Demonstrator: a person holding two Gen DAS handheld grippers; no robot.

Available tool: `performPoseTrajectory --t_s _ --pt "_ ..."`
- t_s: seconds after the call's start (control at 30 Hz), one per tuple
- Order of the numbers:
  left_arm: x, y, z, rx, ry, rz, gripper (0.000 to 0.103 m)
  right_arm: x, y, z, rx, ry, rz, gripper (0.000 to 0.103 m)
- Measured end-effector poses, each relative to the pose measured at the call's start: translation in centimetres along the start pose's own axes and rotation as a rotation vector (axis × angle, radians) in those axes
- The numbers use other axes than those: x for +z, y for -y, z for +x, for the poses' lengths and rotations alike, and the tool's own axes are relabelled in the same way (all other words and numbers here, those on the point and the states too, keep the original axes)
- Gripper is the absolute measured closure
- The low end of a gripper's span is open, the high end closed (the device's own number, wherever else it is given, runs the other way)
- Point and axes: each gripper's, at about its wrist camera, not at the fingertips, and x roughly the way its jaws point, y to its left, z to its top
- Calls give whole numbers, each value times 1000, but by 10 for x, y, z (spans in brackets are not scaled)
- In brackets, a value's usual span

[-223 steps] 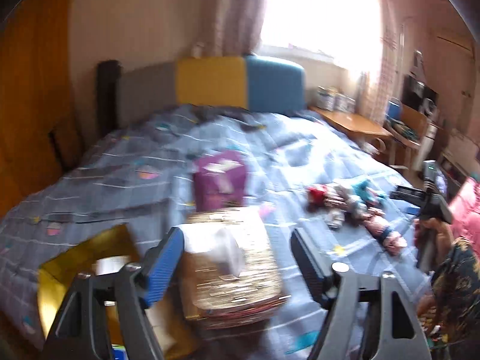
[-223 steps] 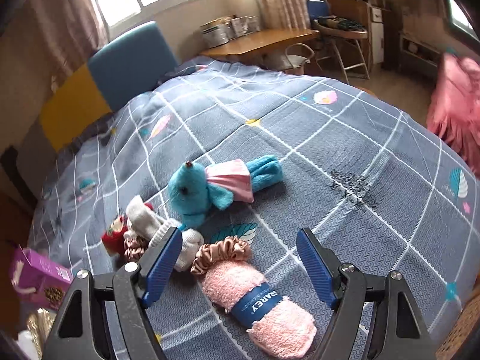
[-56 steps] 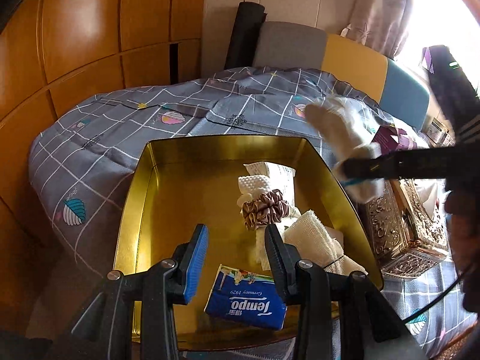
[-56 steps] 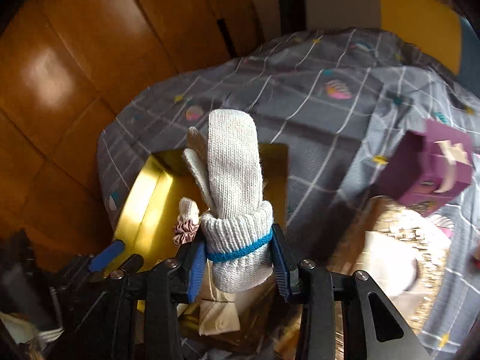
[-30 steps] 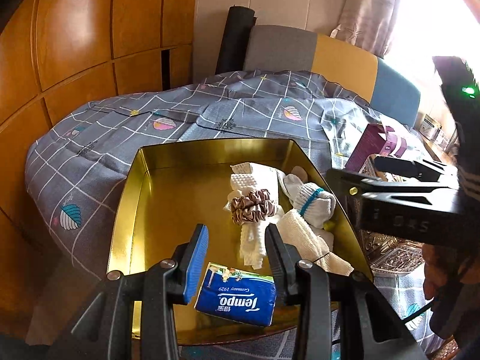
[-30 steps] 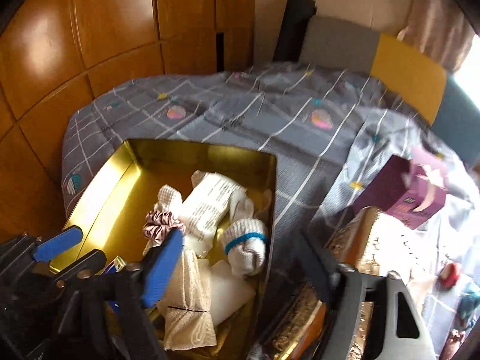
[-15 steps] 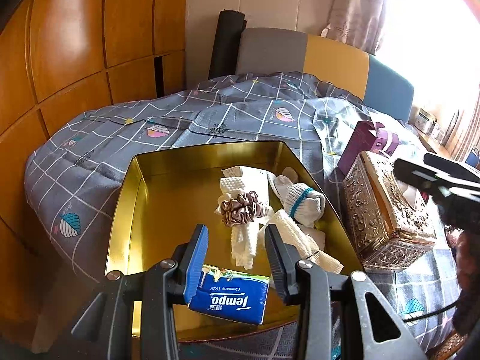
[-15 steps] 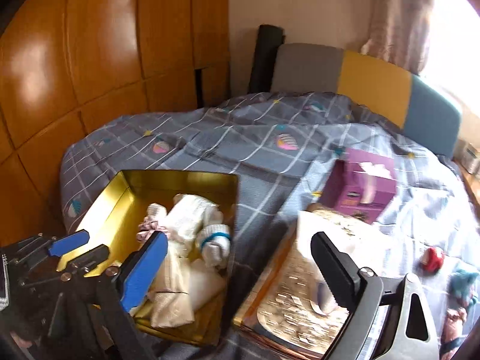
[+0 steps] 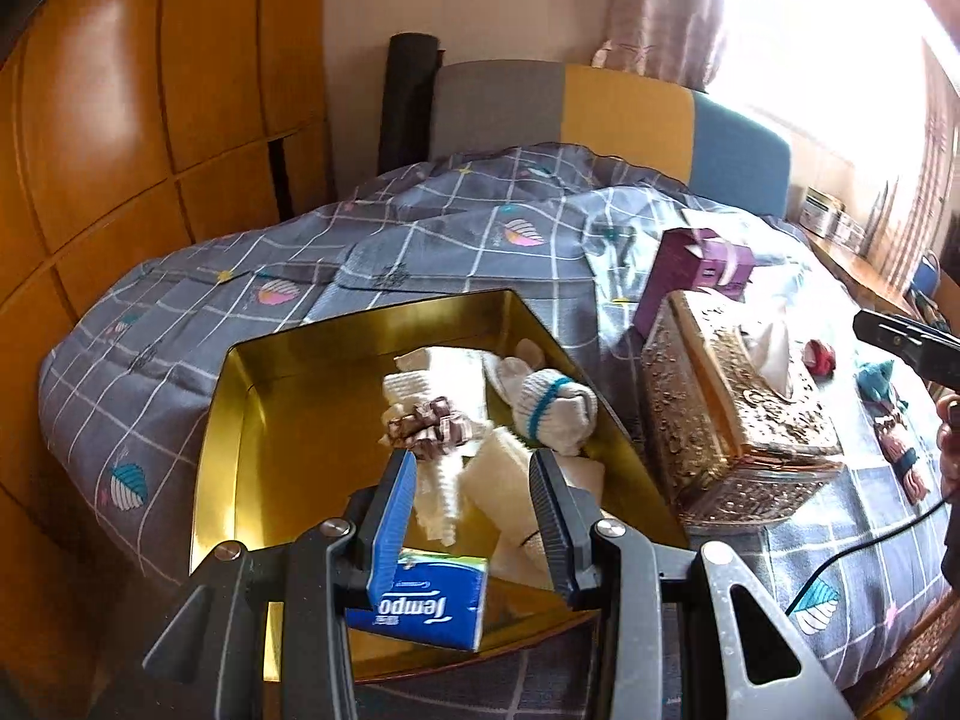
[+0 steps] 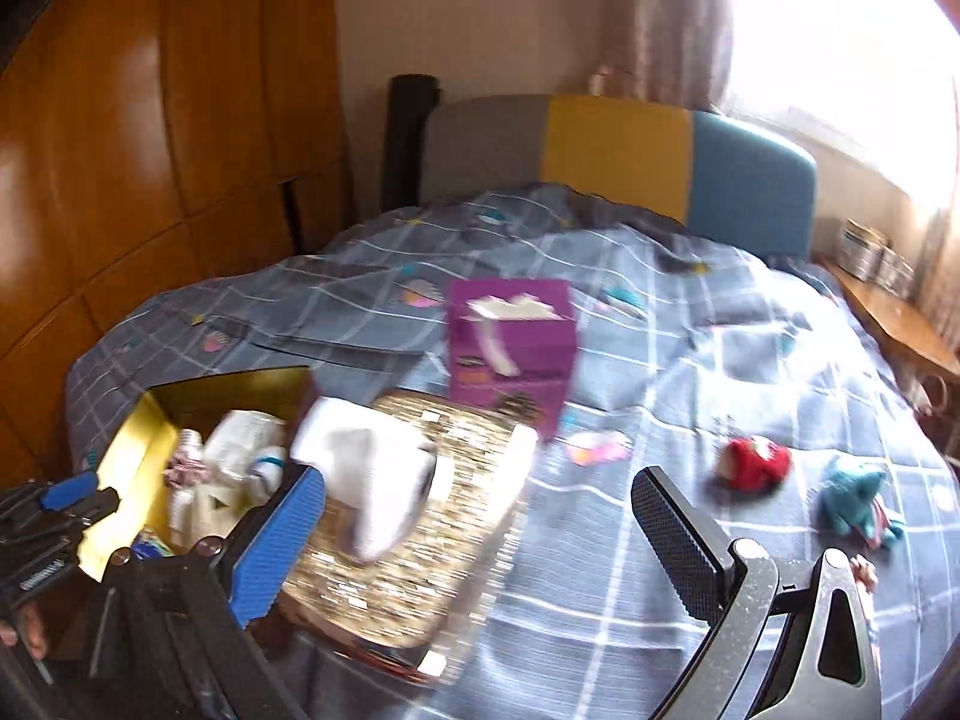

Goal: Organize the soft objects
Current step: 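Move both tools back toward the pile of soft items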

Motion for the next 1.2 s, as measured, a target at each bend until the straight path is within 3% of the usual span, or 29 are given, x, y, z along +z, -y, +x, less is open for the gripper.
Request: performPoseTrajectory --t_s 0.6,0.83,1.0,1.1,1.2 --pt "3 55 -7 -66 0 147 64 -32 146 3 -214 -83 232 0" --pt "4 72 -9 -88 -2 187 64 -43 212 3 -344 -92 328 0" --pt "7 89 -14 -129 8 228 64 -72 271 2 -413 -112 533 0" --pt "11 103 -17 -160 15 251 64 -82 299 -2 -382 -106 705 0" --pt "15 118 -22 -200 24 279 64 -89 310 -7 -397 -108 782 0"
